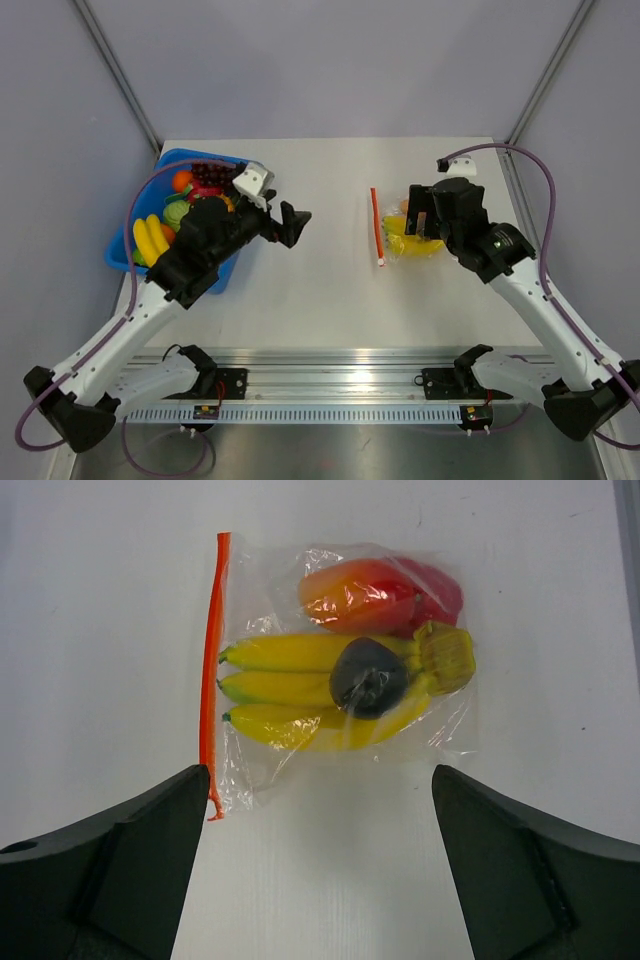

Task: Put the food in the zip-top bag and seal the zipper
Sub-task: Place the zipper food storage bag at the center of the board, then reset both arms

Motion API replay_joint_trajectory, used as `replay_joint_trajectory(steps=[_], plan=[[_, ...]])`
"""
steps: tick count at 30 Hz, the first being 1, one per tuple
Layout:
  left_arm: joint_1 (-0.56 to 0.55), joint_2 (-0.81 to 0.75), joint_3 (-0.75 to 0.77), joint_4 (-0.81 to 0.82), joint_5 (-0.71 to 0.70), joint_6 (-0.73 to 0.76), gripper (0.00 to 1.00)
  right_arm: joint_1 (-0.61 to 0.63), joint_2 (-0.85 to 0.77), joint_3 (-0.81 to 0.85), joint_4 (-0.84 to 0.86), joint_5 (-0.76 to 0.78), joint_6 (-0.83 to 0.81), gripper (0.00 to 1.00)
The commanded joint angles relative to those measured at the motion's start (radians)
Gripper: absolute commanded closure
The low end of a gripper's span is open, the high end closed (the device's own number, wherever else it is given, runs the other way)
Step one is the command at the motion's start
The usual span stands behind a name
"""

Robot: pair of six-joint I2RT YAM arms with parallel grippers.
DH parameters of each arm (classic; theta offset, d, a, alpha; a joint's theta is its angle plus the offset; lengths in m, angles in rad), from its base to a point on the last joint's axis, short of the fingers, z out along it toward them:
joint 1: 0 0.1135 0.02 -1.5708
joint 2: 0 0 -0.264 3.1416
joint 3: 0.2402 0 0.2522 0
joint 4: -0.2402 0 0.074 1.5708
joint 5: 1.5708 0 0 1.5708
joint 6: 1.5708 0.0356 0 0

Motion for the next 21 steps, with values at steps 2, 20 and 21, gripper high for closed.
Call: replay_joint_trajectory(steps=[2, 20, 21], plan=[[-0.001, -0.12, -0.091, -0.113, -0.165, -0.109, 0.01, -0.001, 0.082, 0.096, -0.091, -0.079, 0.145, 0.0], [0.001, -0.392, -0.185, -0.308, -0.32, -0.228, 0.01, -0.001, -0.079, -0.11, 0.001, 0.053, 0.231, 0.01], [0.001, -0.378, -0.177, -0.319, -0.32, -0.226, 0.01, -0.001, -0.081, -0.117, -0.002, 0.056, 0.232, 0.01]])
